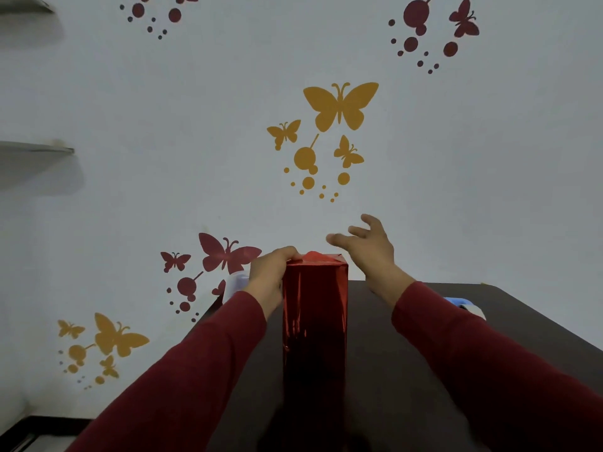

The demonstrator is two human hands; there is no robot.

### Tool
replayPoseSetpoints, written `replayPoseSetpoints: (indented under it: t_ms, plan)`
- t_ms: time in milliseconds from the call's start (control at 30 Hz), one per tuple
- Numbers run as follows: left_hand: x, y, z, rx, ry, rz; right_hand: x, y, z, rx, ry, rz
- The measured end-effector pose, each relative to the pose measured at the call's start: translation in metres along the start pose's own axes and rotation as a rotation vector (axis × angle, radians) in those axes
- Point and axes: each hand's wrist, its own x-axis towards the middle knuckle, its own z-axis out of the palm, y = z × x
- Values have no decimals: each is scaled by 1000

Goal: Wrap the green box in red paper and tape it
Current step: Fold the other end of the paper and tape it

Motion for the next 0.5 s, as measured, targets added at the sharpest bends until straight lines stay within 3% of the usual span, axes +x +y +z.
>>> replayPoseSetpoints:
  t_ms: [100, 300, 500]
  plan:
    - [-2, 0, -1, 4, 0, 9, -1, -19, -1, -70, -23, -58]
    - [-6, 1, -2, 19, 3, 15, 9, -41, 10, -246, -276, 86]
    - [-2, -1, -4, 32, 11, 22, 20, -47, 16, -372, -394, 145]
